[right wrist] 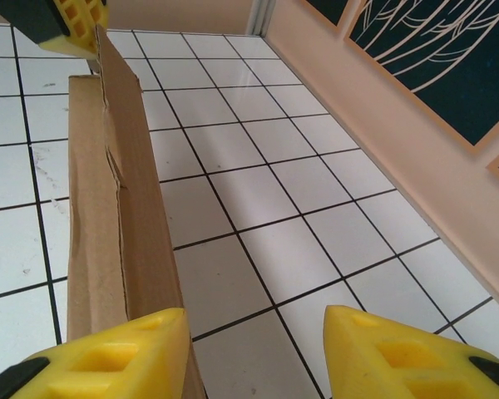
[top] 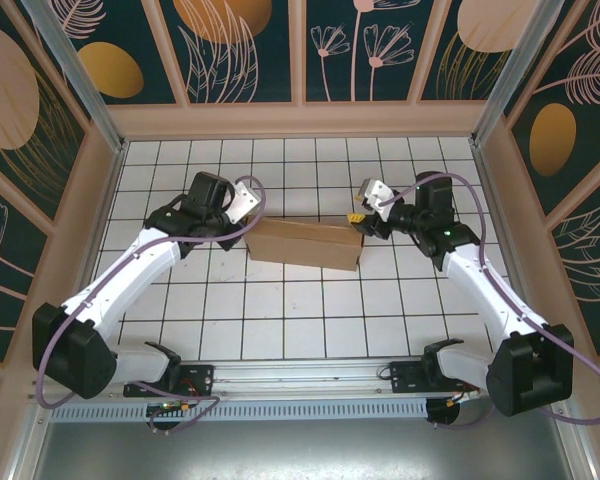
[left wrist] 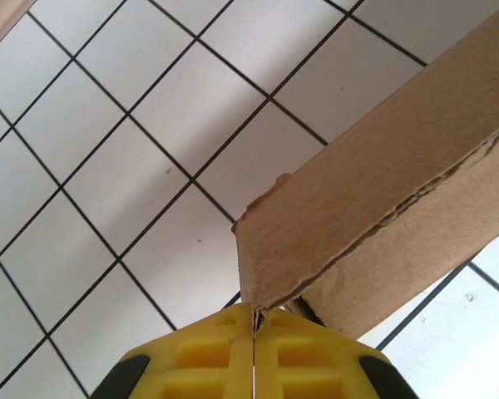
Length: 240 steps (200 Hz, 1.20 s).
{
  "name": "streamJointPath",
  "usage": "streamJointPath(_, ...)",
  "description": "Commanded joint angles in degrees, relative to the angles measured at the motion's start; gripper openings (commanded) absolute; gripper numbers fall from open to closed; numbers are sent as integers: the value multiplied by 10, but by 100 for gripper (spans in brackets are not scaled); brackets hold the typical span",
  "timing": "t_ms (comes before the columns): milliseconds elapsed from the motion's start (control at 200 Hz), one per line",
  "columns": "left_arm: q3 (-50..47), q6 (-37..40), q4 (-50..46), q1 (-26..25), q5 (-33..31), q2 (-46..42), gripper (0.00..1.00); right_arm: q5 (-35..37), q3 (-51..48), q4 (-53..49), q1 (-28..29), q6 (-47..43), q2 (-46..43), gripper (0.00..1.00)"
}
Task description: Fold the paper box
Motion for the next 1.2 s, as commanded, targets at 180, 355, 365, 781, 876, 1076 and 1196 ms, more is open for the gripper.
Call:
streamJointPath(180, 22, -15, 30, 3, 36, 19, 8, 65, 19, 23, -16, 159, -27, 41)
streamJointPath(355, 14, -19, 46, 3, 34, 15, 12, 120, 38, 15, -13, 393, -40, 25)
streamJointPath(365, 13, -19, 46, 3, 35, 16, 12, 122, 39, 14, -14, 403, -40, 23)
streamJointPath(781, 76, -45, 26, 3, 45, 86, 31, 233, 114, -133, 34, 245, -5, 34)
streamJointPath(876, 55, -28, 36, 4, 54, 56, 49, 146, 82, -84, 3, 129, -27, 36)
streamJointPath(1076, 6, 24, 73, 20, 53, 5, 55, -20, 35, 70, -41, 105, -19, 36)
streamJointPath(1196, -5, 47, 60, 22, 28, 0, 55, -57, 28, 105, -38, 114, -9, 37)
